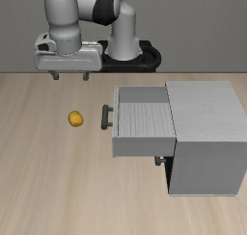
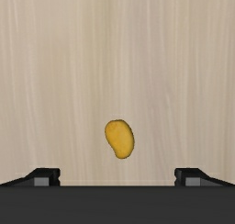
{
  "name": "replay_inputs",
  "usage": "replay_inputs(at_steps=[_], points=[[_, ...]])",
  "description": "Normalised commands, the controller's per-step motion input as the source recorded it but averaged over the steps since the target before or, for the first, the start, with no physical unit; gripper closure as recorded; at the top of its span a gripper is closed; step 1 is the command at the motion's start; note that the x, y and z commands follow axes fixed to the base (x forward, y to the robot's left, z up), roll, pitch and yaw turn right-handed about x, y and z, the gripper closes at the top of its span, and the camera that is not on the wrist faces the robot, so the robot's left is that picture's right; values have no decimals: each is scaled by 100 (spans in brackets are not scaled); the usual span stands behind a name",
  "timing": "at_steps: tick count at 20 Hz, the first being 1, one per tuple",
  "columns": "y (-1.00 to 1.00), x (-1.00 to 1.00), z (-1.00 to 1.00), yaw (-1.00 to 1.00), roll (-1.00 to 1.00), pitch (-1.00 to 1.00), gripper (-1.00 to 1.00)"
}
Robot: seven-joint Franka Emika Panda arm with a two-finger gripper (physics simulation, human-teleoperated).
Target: Pick up the mango and place it in the top layer of the cabinet
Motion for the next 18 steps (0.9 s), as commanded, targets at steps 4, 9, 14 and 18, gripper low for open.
replay_inputs(at_steps=[4,9,14,18], points=[[0,0,-100,0,0,0,-100],[0,0,-100,0,0,0,-100],[0,0,-100,0,0,0,-100],[0,-25,-50,0,0,0,100]])
